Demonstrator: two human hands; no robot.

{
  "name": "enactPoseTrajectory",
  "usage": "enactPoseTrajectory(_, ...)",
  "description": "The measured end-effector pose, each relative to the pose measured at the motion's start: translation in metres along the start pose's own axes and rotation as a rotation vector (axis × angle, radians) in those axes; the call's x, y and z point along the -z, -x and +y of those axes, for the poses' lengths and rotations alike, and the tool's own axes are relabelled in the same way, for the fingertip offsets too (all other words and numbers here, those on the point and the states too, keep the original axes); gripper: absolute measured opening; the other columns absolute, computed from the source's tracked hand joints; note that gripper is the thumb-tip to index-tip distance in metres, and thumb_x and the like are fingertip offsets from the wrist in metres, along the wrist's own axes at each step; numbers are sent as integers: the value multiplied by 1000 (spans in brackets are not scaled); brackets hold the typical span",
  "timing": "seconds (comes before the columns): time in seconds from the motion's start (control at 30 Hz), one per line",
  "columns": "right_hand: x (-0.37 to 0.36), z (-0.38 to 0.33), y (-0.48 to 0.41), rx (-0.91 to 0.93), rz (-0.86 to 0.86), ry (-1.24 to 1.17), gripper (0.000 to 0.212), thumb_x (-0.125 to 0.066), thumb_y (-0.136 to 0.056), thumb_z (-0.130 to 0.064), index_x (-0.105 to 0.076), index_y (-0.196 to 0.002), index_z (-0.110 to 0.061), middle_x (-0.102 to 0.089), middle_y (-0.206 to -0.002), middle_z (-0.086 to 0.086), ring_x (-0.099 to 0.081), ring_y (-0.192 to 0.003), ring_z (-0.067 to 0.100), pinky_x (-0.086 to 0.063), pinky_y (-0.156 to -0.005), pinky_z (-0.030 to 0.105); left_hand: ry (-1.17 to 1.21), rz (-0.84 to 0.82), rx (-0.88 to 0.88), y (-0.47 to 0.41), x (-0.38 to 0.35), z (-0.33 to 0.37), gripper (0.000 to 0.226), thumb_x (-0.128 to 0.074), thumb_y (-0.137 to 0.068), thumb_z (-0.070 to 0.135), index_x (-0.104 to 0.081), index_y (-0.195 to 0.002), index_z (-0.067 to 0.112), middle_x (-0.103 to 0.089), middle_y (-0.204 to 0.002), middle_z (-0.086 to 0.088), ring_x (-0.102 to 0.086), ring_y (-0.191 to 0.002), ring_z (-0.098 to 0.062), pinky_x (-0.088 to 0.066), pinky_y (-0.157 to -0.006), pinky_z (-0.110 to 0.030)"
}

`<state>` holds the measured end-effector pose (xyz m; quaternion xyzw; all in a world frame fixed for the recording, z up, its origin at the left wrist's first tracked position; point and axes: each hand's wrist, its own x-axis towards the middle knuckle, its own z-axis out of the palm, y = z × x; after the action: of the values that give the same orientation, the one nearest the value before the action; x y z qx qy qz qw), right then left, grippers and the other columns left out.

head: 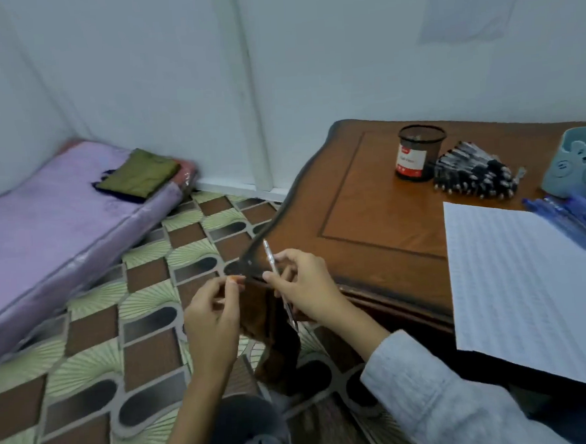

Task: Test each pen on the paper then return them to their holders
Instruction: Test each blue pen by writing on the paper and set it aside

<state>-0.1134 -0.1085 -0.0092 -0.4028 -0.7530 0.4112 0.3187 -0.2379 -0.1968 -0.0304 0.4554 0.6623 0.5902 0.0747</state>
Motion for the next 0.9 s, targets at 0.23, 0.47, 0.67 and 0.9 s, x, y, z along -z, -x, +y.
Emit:
enactPoseTrajectory(0.23, -119, 29, 47, -71, -200, 56, 24, -63, -92, -21, -61, -115, -13, -51, -60, -9, -53, -62, 10, -50, -71, 35, -102, 120, 243, 66, 60, -81, 20, -51, -96, 14, -70, -91, 19, -69, -87, 7, -64, -86, -7, -53, -76, -33)
enactPoseTrajectory(0.47, -161, 76, 88, -243, -549, 441, 30, -62, -92, -33, -60, -114, -12, -66, -109, 7, -64, -100, 25, -54, -86, 38, -229, 58, 354, 121, 69, -126, 19, -49, -97, 20, -66, -88, 21, -65, -83, 9, -59, -79, -1, -52, -74, -36)
enactPoseTrajectory(0.67, -137, 79, 78, -127, -463, 444, 43, -64, -90, -35, -56, -127, -15, -55, -122, 4, -55, -112, 21, -49, -89, 34, -282, -97, 370, 134, 68, -137, 18, -51, -96, 27, -64, -108, 22, -64, -103, 10, -58, -99, -7, -50, -89, -37)
enactPoseTrajectory(0.9, -73, 41, 53, -36, -402, 355, 31, -65, -89, -30, -61, -118, -19, -58, -98, -6, -56, -84, 8, -51, -78, 30, -180, -116, 278, 88, 54, -95, 14, -53, -96, 22, -66, -103, 20, -66, -98, 10, -60, -94, -4, -48, -80, -24)
